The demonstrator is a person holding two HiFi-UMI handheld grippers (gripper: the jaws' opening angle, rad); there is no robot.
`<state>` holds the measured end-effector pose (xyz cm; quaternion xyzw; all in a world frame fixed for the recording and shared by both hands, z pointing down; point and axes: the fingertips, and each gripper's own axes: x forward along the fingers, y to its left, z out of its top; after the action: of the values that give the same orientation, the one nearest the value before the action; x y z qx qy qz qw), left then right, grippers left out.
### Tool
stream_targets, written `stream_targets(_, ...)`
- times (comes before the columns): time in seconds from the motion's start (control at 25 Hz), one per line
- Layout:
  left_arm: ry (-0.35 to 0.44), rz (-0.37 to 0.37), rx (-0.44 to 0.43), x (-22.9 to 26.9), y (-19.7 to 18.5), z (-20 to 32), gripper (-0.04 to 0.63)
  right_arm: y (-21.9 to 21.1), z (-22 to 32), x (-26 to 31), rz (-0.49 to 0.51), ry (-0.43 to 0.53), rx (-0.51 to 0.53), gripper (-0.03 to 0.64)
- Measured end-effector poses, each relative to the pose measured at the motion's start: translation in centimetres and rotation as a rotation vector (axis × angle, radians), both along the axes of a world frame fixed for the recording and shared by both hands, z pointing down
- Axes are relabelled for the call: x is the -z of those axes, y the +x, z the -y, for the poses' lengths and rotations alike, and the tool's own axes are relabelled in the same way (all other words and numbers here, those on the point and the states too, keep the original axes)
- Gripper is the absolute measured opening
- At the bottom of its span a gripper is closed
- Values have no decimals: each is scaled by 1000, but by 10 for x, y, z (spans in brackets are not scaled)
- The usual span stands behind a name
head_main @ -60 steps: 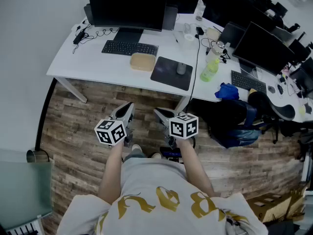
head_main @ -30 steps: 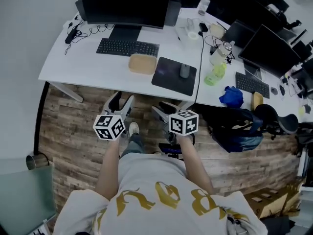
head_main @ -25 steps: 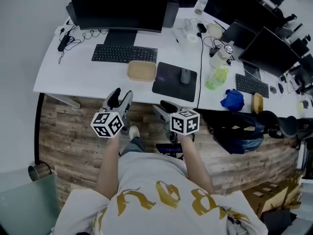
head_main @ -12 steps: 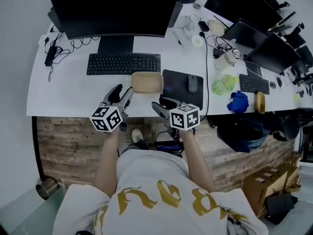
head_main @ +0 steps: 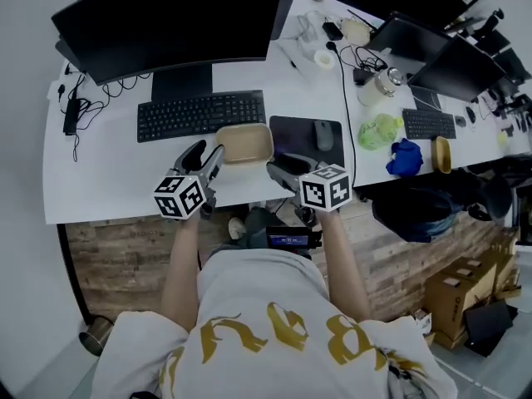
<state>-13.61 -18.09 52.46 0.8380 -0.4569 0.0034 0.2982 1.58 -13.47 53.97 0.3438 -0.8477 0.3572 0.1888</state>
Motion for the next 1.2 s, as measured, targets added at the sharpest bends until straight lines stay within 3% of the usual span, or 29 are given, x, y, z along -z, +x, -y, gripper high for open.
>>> stream_targets(0.56,-49,-4,25,-20,-3,23,227,11,8,-35,7,-74,25,207)
stream_targets(1.2,-136,55,-7,-62,3,43,221,21,7,-86,12,-198,23,184)
